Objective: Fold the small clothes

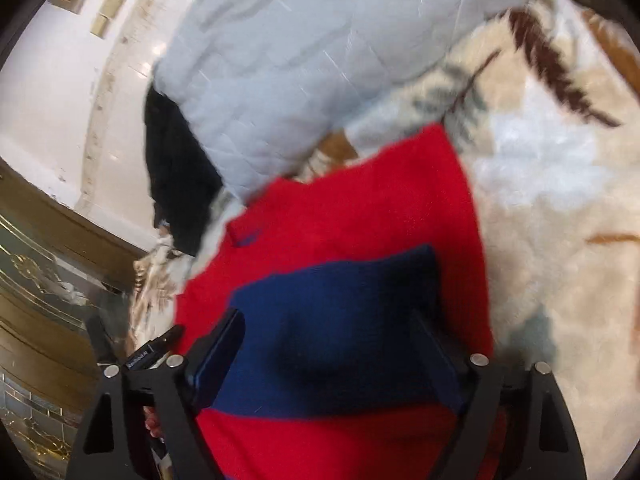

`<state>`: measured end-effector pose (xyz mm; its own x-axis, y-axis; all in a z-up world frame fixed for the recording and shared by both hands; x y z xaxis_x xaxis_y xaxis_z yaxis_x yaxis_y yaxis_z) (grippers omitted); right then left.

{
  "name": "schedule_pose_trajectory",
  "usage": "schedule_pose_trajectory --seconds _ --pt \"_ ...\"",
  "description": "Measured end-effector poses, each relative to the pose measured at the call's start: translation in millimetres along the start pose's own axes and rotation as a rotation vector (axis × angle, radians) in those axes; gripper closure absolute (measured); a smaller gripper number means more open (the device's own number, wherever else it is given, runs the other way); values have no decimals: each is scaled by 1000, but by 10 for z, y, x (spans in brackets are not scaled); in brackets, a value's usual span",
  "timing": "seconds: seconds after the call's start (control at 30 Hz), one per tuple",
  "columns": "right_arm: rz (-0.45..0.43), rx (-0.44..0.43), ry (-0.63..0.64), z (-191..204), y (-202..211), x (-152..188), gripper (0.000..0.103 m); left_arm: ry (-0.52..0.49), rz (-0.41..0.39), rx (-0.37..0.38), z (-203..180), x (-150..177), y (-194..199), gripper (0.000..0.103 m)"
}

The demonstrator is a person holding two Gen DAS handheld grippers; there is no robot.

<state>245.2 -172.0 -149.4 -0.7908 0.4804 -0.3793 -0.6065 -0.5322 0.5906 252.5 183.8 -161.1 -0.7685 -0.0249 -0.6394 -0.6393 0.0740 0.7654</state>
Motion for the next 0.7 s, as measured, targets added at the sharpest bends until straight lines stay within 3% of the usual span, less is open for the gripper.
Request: schedule_pose_trajectory --seconds 0.13,0.3,0.37,0.43,0.63,0.67,0.7 --pt "-41 35 -8 -156 276 6 16 -46 -60 58 -254 140 420 25" --pt "-76 47 -64 -422 334 -285 15 -105 -65 61 -518 285 391 25" --pt "-80 69 -74 -467 258 -442 16 -120 -22 55 -584 351 200 25" --pt "-65 67 -80 -433 147 -570 16 -153 26 -18 -546 496 7 25" --pt "-32 -46 -56 -168 -52 -631 16 -121 9 17 -490 563 -52 22" --pt "-15 -50 -55 -167 -137 -622 16 -123 8 13 -494 560 -56 21" --pt "5 12 -56 -259 -243 -611 16 -124 7 10 -505 565 -59 21"
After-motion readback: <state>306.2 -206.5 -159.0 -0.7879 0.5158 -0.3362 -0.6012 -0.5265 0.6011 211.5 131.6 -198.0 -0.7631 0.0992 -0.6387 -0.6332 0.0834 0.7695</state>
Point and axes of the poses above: each gripper's, at about its wrist camera, not at the fingertips, and y roughly against the way its jaws point, z to its left, x to its underside, the point moved 9 cm from there along -y, roughly the way its jaws point, and after that the axes turned 13 degrees about -y, right-handed, at the moved point
